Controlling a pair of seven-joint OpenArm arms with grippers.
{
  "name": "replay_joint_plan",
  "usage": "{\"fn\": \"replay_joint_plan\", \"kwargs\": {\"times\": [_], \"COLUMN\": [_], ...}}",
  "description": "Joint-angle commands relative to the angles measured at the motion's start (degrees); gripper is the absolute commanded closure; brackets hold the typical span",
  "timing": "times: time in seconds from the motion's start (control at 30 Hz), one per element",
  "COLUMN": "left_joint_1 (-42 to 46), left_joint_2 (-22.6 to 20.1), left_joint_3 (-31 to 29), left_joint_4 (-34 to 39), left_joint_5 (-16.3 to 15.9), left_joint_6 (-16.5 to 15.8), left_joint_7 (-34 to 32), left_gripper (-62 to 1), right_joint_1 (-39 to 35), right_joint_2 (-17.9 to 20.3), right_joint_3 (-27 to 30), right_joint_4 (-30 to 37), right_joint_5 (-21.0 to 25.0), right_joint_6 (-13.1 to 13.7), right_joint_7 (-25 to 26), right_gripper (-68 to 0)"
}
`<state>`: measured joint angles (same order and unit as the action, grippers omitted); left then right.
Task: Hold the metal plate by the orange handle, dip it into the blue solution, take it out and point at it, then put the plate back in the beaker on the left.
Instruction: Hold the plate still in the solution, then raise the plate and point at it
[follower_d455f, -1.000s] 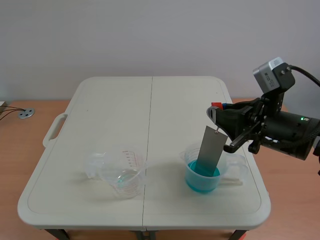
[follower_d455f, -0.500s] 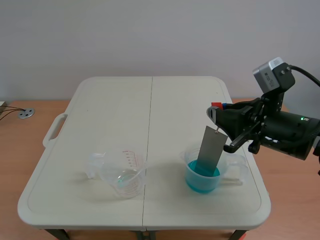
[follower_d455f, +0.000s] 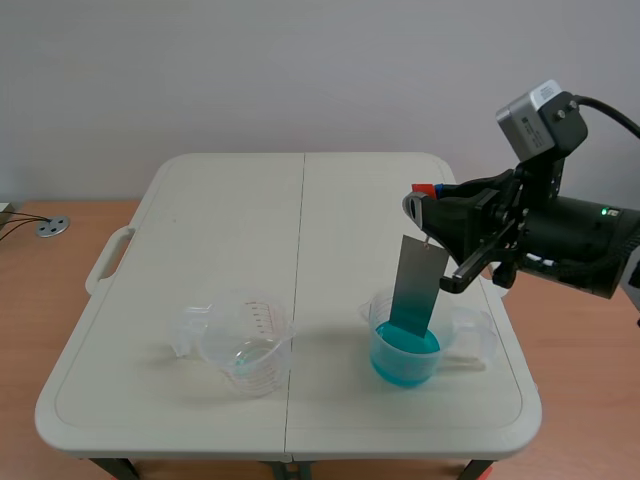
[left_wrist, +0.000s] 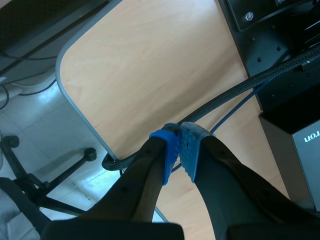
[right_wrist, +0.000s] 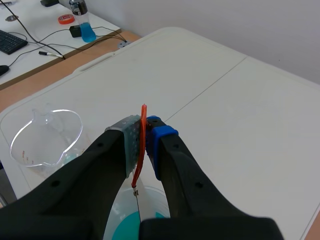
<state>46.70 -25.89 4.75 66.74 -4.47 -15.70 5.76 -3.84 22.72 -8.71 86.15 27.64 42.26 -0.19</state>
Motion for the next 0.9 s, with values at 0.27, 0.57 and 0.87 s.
{"fn": "replay_joint_plan", "kwargs": {"times": [0.27,0.57,0.87], "left_joint_1": [0.74,0.72,-2.4], "left_joint_2": [-0.33,-0.37,-0.98], "left_joint_3": [-0.22,-0.28,-4.24], "left_joint_4": [0.66,0.66,4.81], "left_joint_5": [0.02,0.22,1.31], "left_joint_6": [-0.37,-0.37,-0.35], "left_joint_7": [-0.17,-0.07,3.48], "left_gripper": [-2.9,-3.0,-2.9], "right_joint_1": [-2.91,-5.79,-6.03], "right_joint_2": [1.88,1.9,1.88], "right_joint_3": [2.25,5.68,7.34], "right_joint_4": [9.33,18.03,25.07], "right_joint_5": [1.25,1.29,3.15], "right_joint_6": [0.46,0.46,0.46], "right_joint_7": [0.11,-0.39,-3.74], "right_gripper": [-1.1,-1.1,-1.1]}}
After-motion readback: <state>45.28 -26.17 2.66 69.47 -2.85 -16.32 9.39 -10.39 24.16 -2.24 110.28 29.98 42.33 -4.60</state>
